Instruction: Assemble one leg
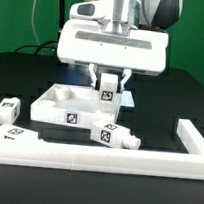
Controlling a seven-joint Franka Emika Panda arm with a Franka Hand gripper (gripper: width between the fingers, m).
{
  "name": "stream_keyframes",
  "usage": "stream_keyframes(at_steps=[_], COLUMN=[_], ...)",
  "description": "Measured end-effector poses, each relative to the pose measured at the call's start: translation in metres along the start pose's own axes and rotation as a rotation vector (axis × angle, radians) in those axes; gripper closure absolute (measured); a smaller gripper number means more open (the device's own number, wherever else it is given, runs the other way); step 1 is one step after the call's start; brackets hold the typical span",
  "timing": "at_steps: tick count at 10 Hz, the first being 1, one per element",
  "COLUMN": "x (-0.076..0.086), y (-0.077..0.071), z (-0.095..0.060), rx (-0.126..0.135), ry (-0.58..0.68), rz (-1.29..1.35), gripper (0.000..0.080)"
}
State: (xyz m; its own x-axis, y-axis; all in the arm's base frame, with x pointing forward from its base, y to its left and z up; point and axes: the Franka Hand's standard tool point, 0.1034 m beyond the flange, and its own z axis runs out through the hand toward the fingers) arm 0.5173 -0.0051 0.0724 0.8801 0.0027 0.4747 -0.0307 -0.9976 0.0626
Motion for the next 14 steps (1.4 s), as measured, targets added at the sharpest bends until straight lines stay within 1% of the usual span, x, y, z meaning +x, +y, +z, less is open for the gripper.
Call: stream_keyframes(at_steps=[1,2,3,4,5,6,7,8,9,10,11,12,13,14], x=[-0.002,-0.003,-0.004,-0.005,0.000,0.006,0.006,0.015,0.018,0.012,0.014,0.013,0.008,0.010], y=[0.000,-0.001,-0.001,-0.001,-0.002,0.001,0.000,0.002,0.001,-0.007,-0.011,-0.012,-0.011,-0.009], z=[0.001,0.002,0.002,0.002,-0.006,-0.014,-0.018,-0.024,-0.025,-0.024,-0.025,-0.024,-0.020,-0.016], rx=[0.006,0.008,0.008,0.013,0.027,0.035,0.052,0.062,0.073,0.105,0.127,0.140,0.155,0.165], ry=[-0.026,-0.034,-0.035,-0.050,-0.077,-0.086,-0.132,-0.148,-0.179,-0.283,-0.349,-0.398,-0.488,-0.557], rz=[0.003,0.003,0.003,0.004,0.006,0.014,0.021,0.028,0.035,0.037,0.041,0.037,0.020,0.011], gripper=[0.0515,0.0425,0.0277,0.0277,0.0178,0.0154,0.0154,0.0151,0.0151,0.0151,0.0151,0.0151,0.0151,0.0151])
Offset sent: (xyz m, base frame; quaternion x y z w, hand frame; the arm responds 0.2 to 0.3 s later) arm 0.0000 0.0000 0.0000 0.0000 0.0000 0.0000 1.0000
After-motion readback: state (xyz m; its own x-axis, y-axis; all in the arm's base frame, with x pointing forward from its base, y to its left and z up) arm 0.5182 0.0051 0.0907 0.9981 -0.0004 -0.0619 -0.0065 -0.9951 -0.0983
